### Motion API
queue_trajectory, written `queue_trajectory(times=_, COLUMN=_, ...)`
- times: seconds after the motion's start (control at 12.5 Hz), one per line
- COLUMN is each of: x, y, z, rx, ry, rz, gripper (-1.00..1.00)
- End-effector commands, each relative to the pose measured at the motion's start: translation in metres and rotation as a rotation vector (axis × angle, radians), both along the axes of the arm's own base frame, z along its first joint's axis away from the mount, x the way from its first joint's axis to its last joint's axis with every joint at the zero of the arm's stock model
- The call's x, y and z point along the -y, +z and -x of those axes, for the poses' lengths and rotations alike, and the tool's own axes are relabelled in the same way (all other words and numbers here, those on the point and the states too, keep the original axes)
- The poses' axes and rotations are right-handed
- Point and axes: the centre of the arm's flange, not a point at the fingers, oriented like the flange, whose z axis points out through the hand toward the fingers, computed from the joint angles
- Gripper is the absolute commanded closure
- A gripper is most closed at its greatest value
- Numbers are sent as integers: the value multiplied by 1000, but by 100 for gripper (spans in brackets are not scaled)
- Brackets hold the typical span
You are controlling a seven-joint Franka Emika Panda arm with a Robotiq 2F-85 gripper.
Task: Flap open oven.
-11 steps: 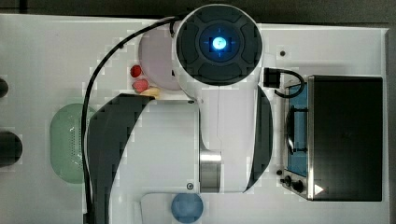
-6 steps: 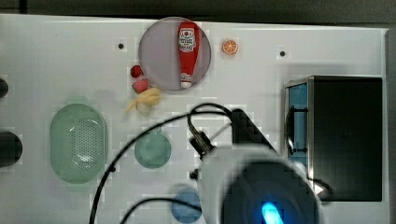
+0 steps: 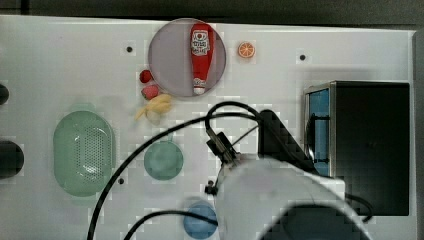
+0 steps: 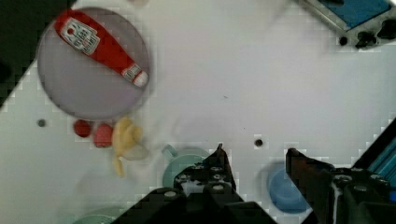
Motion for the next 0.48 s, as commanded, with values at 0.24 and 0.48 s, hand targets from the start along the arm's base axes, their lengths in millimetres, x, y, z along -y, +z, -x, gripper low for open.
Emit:
queue_trajectory(times=0.24, x=23, y=-37, z=-2, rx=-92, ry=-77, rz=-16, gripper=65)
queue_trajectory(times=0.48, x=43, y=-57, z=-10, rx=-98, ry=-55, rz=-15, gripper=65)
